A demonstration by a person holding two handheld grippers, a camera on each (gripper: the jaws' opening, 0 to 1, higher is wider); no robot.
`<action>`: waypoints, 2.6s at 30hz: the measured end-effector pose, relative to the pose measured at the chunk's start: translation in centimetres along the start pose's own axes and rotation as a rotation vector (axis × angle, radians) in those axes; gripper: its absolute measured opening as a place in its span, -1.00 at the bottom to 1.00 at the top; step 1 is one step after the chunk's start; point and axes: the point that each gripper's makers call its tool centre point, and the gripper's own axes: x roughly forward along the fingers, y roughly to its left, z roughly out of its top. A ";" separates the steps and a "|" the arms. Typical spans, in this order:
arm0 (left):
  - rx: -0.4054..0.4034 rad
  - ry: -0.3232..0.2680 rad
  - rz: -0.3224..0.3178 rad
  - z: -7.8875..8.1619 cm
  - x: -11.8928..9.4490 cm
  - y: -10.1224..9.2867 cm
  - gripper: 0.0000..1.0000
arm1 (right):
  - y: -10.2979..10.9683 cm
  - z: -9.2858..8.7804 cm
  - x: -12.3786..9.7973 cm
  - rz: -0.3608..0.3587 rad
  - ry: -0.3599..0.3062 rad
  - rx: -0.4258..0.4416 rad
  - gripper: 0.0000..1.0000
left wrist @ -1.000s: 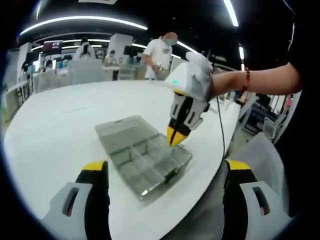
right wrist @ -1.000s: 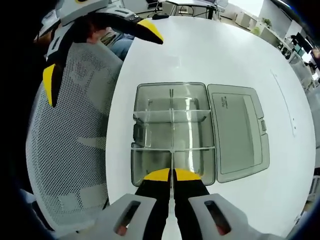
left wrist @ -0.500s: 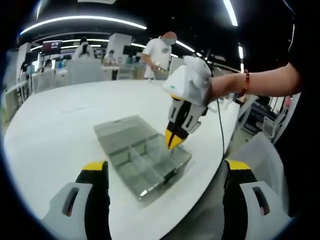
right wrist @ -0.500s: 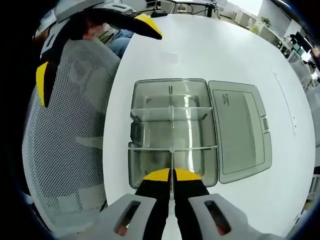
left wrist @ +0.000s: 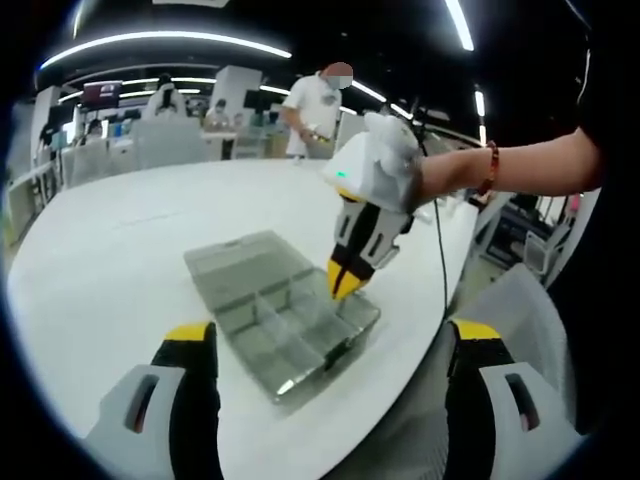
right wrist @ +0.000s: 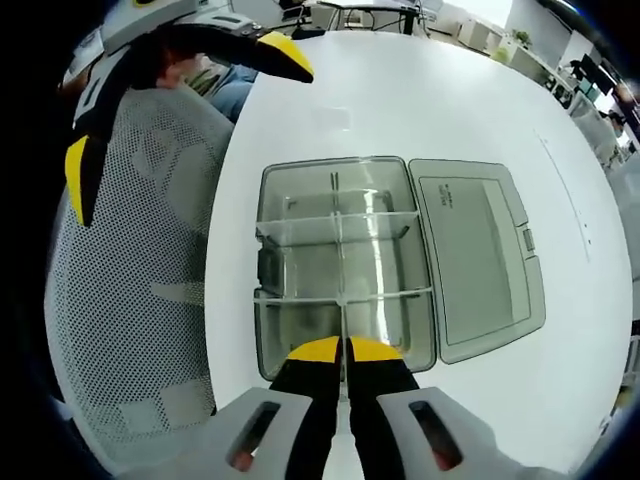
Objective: Insert the divider into the dual guide fixture by aligning both edges with the guide slots and pushing it downward to the bottom, including one-sided entry, uneven engagement, binding, and posture correction.
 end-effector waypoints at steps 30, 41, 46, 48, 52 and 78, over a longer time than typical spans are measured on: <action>0.025 0.025 -0.025 0.1 0.7 -0.9 0.88 | -0.4 0.0 -2.3 -0.126 -0.116 0.135 -0.88; 0.042 0.033 -0.038 0.4 1.0 -1.5 0.88 | -0.3 -0.9 -3.4 -0.167 -0.164 0.207 -0.74; 0.035 0.028 -0.053 0.6 1.3 -2.3 0.87 | 0.1 -1.3 -3.5 -0.177 -0.178 0.239 -0.70; 0.036 0.027 -0.057 0.7 1.4 -2.5 0.87 | 0.1 -1.5 -3.6 -0.184 -0.181 0.246 -0.69; 0.043 0.024 -0.065 0.8 1.5 -2.8 0.87 | 0.0 -1.9 -4.1 -0.209 -0.207 0.292 -0.66; 0.087 0.043 -0.121 0.7 2.1 -4.1 0.91 | 1.0 -6.1 -3.7 -0.275 -0.218 0.520 -0.36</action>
